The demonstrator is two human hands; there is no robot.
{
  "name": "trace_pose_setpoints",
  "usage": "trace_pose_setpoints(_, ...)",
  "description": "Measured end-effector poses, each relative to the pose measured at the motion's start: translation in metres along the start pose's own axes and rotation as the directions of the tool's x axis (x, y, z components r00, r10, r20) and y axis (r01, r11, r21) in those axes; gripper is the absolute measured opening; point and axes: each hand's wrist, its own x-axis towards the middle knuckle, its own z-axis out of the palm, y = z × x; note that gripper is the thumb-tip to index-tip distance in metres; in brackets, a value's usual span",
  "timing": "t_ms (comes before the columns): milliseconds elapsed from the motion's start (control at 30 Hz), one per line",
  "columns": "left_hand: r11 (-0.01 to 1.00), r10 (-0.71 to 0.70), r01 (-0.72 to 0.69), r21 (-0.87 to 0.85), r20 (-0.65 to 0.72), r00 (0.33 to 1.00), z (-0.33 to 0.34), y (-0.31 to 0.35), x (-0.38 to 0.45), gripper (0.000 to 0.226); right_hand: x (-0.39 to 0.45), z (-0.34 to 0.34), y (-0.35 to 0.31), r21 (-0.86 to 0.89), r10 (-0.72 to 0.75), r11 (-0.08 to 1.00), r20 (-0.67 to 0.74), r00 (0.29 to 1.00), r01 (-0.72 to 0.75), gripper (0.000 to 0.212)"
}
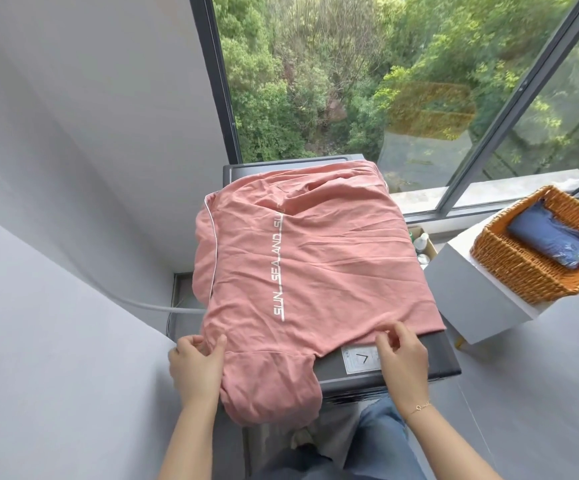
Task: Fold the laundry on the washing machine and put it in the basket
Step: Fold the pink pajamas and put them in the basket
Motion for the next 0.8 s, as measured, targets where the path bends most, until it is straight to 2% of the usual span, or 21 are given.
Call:
trace_pose_setpoints(67, 0.999, -0.015, 0.012, 0.03, 0.101, 0.995, 0.001, -0.008, 0.0, 0.02, -0.004, -0.001, -0.007, -0.001, 0.159, 0.987, 0.116, 0.98, -0.16, 0.008)
trace_pose_setpoints(100, 0.999, -0.031, 0.026, 0.032, 0.148, 0.989, 0.001, -0.01, 0.002, 0.021, -0.003, 0.001, -0.007, -0.019, 0.211, 0.977, 0.162, 0.964, -0.21, 0.012)
trace_pose_setpoints(200, 0.999, -0.009, 0.001, 0.048, 0.167, 0.986, -0.001, -0.007, 0.003, 0.022, 0.006, 0.005, -0.009, -0.029, 0.287, 0.957, 0.202, 0.936, -0.287, 0.031)
trace_pose_setpoints(300, 0.998, -0.014, 0.003, 0.061, 0.186, 0.982, -0.009, -0.005, -0.002, 0.021, 0.017, 0.001, -0.01, 0.012, 0.342, 0.933, 0.272, 0.899, -0.359, 0.032)
trace_pose_setpoints(367, 0.997, -0.046, 0.028, 0.073, 0.256, 0.966, -0.012, -0.005, -0.003, 0.028, 0.022, -0.002, -0.011, 0.086, 0.38, 0.898, 0.343, 0.859, -0.432, 0.028)
trace_pose_setpoints(433, 0.991, -0.106, 0.07, 0.115, 0.342, 0.934, -0.011, -0.007, -0.002, 0.046, 0.022, -0.003, -0.011, 0.127, 0.403, 0.869, 0.382, 0.832, -0.479, 0.026)
trace_pose_setpoints(500, 0.983, -0.141, 0.088, 0.162, 0.351, 0.926, -0.009, -0.007, -0.004, 0.052, 0.018, -0.006, -0.01, 0.193, 0.43, 0.822, 0.408, 0.805, -0.537, 0.022)
trace_pose_setpoints(567, 0.988, -0.109, 0.071, 0.136, 0.293, 0.95, -0.01, -0.004, -0.01, 0.037, 0.011, -0.01, -0.01, 0.311, 0.479, 0.683, 0.492, 0.727, -0.661, 0.017)
trace_pose_setpoints(633, 0.993, -0.092, 0.069, 0.097, 0.252, 0.963, -0.011, -0.005, -0.014, 0.026, 0.003, -0.015, -0.009, 0.422, 0.496, 0.438, 0.623, 0.605, -0.794, 0.018)
trace_pose_setpoints(700, 0.993, -0.117, 0.115, 0.024, 0.264, 0.957, -0.012, -0.005, -0.018, 0.026, 0.0, -0.02, -0.008, 0.48, 0.48, 0.219, 0.705, 0.522, -0.85, 0.022)
trace_pose_setpoints(767, 0.969, -0.186, 0.226, -0.095, 0.316, 0.93, -0.011, -0.005, -0.02, 0.035, 0.0, -0.023, -0.01, 0.511, 0.469, 0.094, 0.734, 0.491, -0.855, 0.025)
trace_pose_setpoints(800, 0.946, -0.211, 0.285, -0.157, 0.369, 0.905, -0.011, -0.003, -0.023, 0.038, 0.001, -0.022, -0.013, 0.54, 0.474, 0.054, 0.727, 0.497, -0.84, 0.025)
